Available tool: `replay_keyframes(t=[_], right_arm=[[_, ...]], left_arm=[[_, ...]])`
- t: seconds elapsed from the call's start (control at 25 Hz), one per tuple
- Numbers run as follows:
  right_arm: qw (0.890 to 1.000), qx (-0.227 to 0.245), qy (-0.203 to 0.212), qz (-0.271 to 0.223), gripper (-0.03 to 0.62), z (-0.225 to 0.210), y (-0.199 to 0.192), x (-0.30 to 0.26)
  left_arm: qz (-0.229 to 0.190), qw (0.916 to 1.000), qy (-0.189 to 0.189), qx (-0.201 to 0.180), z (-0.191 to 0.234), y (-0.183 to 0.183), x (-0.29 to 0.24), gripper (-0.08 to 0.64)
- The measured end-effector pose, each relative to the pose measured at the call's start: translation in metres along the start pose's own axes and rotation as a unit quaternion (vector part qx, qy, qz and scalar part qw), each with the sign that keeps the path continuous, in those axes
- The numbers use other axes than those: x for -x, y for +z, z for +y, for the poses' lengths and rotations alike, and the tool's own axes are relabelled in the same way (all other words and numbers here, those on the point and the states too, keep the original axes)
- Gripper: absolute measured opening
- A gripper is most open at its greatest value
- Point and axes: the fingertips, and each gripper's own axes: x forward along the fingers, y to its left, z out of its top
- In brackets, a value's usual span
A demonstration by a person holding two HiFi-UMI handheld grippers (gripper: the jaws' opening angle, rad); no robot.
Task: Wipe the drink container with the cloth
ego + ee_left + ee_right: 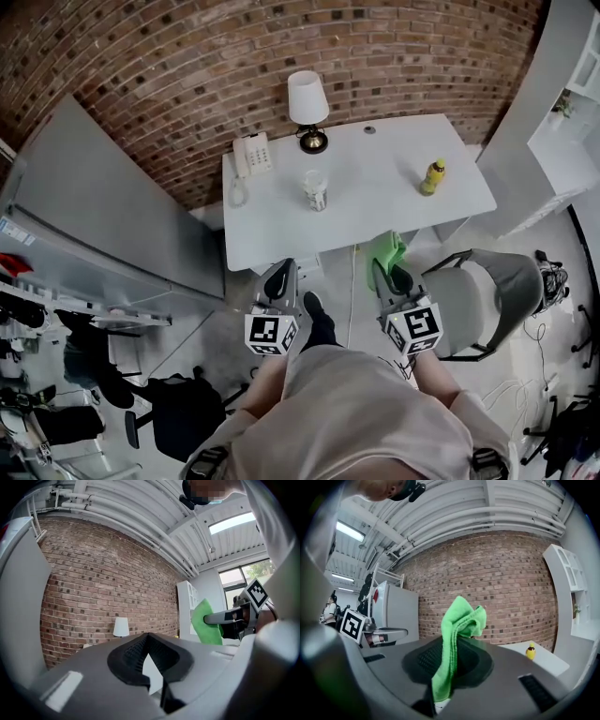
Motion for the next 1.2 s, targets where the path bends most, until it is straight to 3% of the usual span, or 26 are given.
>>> replay_keyframes(t=[0.16,0.4,0.6,0.92,1.2], right_arm=[[1.000,0.001,-0.004,0.009,0.043,-0.015,-0.007,-0.061],[0.999,0.007,-0.013,0.034,0.043,-0.044,-0.009,-0.167],[0.999,0.007,-0.030,0.038,0.043,-0.062,-0.010,-0.234],[0.998,-0.002,-0.020,0.059,0.043,-0.085,-0.021,-0.281],[0.997,-0.004,0.008,0.080,0.043,-0.109,-0.039,-0.308]], left_arm=[[-0.003,0.9999,-0.015,0.000,0.042,-0.009,-0.051,0.009],[-0.027,0.9967,-0.075,-0.015,0.105,0.000,-0.138,0.009],[-0.019,0.9940,-0.106,-0.021,0.141,-0.007,-0.190,0.009],[0.005,0.9972,-0.074,0.009,0.174,-0.023,-0.221,0.009],[0.009,0.9995,-0.021,0.022,0.186,-0.020,-0.231,0.009]])
